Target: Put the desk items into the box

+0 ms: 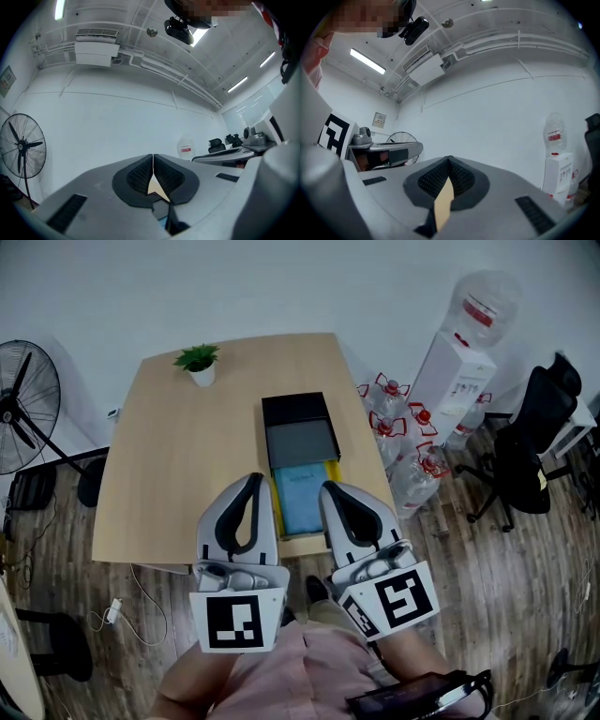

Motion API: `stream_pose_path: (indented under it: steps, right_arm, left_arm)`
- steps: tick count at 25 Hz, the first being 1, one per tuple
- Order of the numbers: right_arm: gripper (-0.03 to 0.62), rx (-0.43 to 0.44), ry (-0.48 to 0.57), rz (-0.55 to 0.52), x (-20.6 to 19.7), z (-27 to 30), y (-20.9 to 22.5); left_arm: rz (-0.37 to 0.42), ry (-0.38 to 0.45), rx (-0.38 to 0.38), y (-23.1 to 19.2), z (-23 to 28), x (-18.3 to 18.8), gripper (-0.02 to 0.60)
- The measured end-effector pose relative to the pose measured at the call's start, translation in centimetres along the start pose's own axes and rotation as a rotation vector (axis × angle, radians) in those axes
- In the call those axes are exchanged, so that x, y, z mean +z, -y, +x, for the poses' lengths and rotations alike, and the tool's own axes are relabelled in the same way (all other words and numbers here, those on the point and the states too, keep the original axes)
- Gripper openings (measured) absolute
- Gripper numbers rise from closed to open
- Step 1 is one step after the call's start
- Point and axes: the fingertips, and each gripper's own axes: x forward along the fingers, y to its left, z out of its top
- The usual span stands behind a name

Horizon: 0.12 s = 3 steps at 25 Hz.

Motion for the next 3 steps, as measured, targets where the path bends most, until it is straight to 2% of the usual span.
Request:
stream_pose_path:
  steps: [3]
  right_arm:
    - [0.0,0.0,-0.001,-0.001,-0.05,0.24,-0.08]
  left_arm:
    - [0.003,0.005,0.0,-0.17,0.15,0.02,0.014]
